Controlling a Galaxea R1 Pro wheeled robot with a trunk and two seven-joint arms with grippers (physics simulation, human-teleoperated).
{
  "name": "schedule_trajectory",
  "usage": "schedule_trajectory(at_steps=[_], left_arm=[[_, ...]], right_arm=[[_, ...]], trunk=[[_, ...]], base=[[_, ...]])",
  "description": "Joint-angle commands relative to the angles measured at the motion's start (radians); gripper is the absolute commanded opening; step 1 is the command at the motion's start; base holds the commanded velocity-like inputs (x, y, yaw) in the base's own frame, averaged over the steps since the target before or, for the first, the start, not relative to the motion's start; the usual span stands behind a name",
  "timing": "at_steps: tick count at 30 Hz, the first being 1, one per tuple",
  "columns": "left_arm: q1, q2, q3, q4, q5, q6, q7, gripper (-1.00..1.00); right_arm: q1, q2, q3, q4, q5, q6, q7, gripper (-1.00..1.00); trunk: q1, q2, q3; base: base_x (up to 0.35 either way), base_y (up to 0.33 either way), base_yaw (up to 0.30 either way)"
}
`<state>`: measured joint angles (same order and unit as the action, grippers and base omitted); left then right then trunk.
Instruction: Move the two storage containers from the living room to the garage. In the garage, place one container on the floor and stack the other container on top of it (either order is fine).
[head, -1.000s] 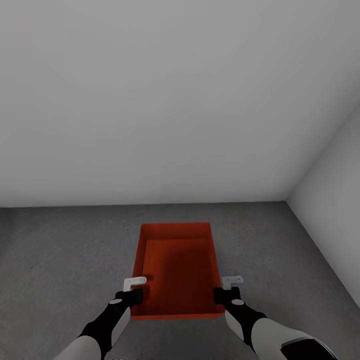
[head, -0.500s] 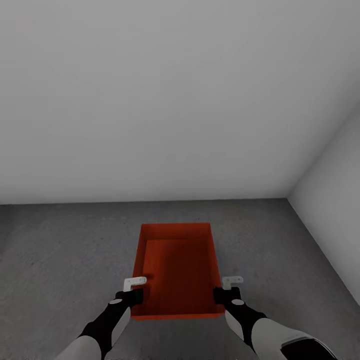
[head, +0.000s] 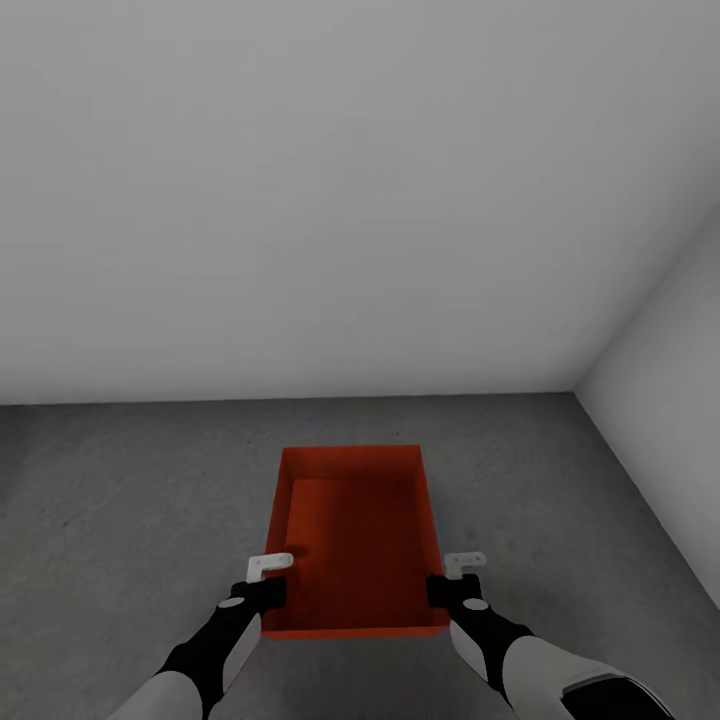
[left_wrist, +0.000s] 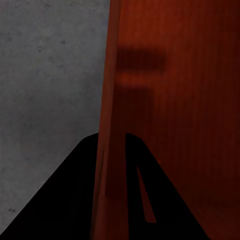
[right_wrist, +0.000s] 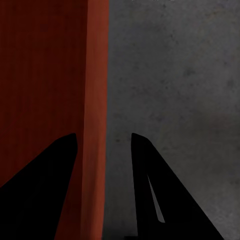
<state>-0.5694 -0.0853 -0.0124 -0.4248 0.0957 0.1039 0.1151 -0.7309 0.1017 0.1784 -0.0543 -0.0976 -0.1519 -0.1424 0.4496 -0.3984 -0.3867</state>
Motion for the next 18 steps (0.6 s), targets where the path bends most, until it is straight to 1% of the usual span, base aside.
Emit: schedule_trajectory(at_steps=[1,13,18], left_arm=[[0.0,-0.001,0.022,-0.001,0.007,0.006,0.008,-1.0],[0.0,-0.002,0.02,-0.006,0.009,0.001,0.008,-1.0],[0.0,-0.002,0.019,-0.01,0.01,-0.044,0.008,-1.0]], right_arm=[[-0.001,0.004,-0.046,-0.002,0.0,-0.041,0.0,-1.0],[-0.001,0.004,-0.045,-0.002,-0.001,-0.036,0.0,-1.0],[-0.001,0.004,-0.045,-0.002,0.0,-0.036,0.0,-1.0]], trunk=[[0.0,-0.002,-0.002],[0.0,-0.002,-0.002],[0.0,-0.002,-0.002]], base=[[0.0,0.0,0.0],[0.0,0.0,0.0],[0.0,0.0,0.0]])
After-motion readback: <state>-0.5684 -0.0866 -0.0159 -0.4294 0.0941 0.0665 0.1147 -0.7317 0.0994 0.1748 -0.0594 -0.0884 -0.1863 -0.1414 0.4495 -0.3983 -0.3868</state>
